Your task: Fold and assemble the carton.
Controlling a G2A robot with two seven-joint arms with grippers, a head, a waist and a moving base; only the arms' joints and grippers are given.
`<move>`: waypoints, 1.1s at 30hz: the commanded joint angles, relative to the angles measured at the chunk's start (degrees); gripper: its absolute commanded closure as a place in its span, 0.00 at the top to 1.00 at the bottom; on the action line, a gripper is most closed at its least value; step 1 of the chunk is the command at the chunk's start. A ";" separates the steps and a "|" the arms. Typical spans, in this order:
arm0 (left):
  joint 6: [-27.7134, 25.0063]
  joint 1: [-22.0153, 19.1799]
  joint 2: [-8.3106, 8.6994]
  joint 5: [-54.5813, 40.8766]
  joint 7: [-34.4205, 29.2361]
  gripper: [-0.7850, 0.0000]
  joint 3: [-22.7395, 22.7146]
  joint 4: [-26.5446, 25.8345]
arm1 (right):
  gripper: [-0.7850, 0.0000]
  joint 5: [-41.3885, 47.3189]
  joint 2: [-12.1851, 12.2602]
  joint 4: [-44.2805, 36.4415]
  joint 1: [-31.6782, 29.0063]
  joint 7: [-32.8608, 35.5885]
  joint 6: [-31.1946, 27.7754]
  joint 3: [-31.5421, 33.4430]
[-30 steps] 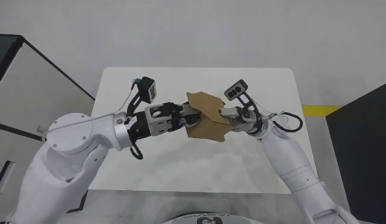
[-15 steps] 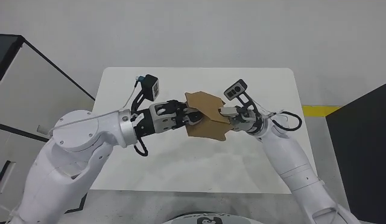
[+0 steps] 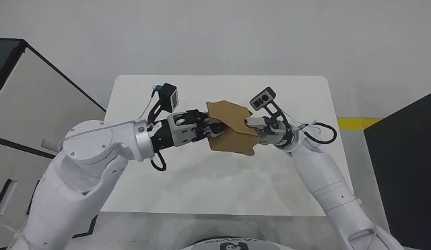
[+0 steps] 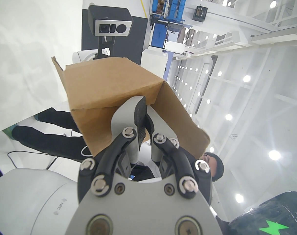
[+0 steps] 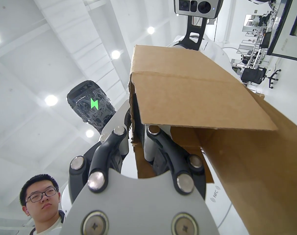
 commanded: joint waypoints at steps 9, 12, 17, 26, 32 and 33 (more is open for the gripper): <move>-0.11 3.98 0.46 -0.62 3.34 0.00 -8.64 -1.79 | 0.00 -0.54 0.38 0.64 -0.12 -1.22 -1.24 2.32; -0.38 4.89 0.59 -0.03 3.93 0.00 -11.12 -3.60 | 0.00 -2.17 0.54 0.39 -0.26 -2.28 -1.37 2.64; -1.79 3.93 0.75 2.37 2.19 0.00 -11.74 -4.79 | 0.00 -5.78 0.79 -0.44 -0.41 -4.09 -1.55 2.61; 0.80 -1.37 0.63 7.84 1.36 0.00 -4.53 -4.79 | 0.00 -8.46 1.13 -2.44 -1.20 -5.02 -2.31 2.75; 2.42 -2.28 0.35 7.61 2.85 0.00 -2.51 -4.79 | 0.00 -6.25 1.22 -2.97 -2.11 -4.56 -2.99 3.43; 2.28 -2.15 0.30 7.11 3.01 0.00 -2.58 -4.79 | 0.00 -5.44 1.20 -2.97 -2.21 -4.31 -3.00 3.46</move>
